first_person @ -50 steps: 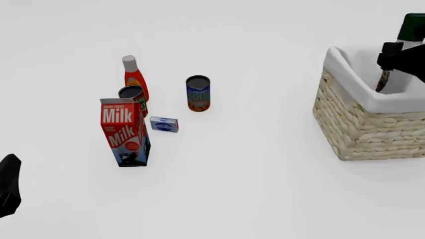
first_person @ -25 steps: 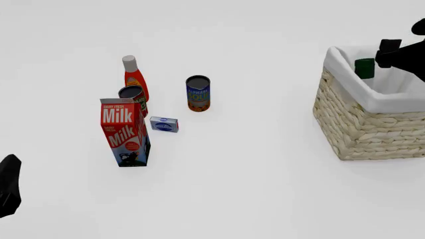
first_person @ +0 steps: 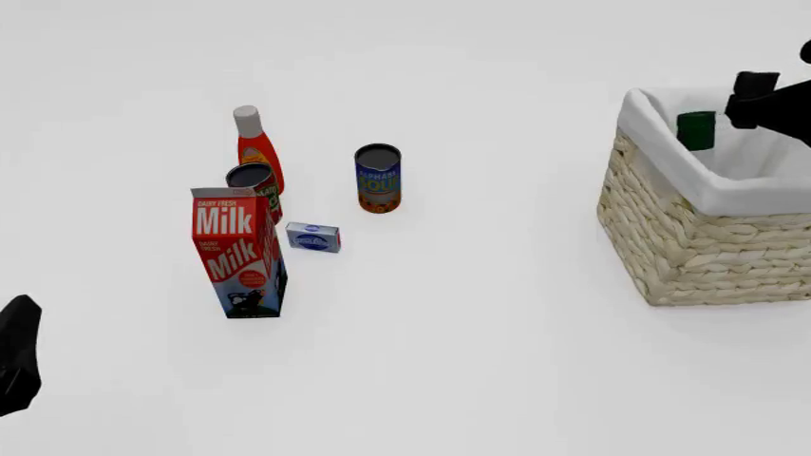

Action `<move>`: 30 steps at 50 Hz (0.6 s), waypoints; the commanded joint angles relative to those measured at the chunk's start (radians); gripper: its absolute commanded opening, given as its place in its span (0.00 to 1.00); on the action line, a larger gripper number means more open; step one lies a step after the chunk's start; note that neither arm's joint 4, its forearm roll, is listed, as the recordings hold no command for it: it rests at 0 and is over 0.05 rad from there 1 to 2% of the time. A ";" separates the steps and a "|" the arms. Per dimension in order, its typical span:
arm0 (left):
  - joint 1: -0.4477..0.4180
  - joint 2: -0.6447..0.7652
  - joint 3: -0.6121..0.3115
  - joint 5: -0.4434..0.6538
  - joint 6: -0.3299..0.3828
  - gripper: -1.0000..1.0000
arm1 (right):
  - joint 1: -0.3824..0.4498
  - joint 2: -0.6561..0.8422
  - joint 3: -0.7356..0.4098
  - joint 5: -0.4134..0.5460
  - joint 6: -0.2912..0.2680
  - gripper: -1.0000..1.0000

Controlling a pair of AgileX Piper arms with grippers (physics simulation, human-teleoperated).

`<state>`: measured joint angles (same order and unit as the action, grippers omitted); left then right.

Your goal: Pick the salad dressing and place it in the basket.

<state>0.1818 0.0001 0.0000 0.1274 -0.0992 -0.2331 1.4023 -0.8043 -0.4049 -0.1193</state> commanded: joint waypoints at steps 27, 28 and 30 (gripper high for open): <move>-0.006 0.000 0.000 -0.015 0.003 1.00 | 0.012 -0.369 0.206 0.118 0.001 1.00; -0.007 0.000 0.000 -0.016 0.004 1.00 | 0.014 -0.383 0.214 0.124 0.002 1.00; -0.009 0.000 0.000 -0.019 0.004 1.00 | 0.016 -0.419 0.227 0.145 0.003 1.00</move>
<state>0.1743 0.0001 0.0000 0.1173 -0.0978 -0.2301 1.1114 -0.6433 -0.3121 -0.1166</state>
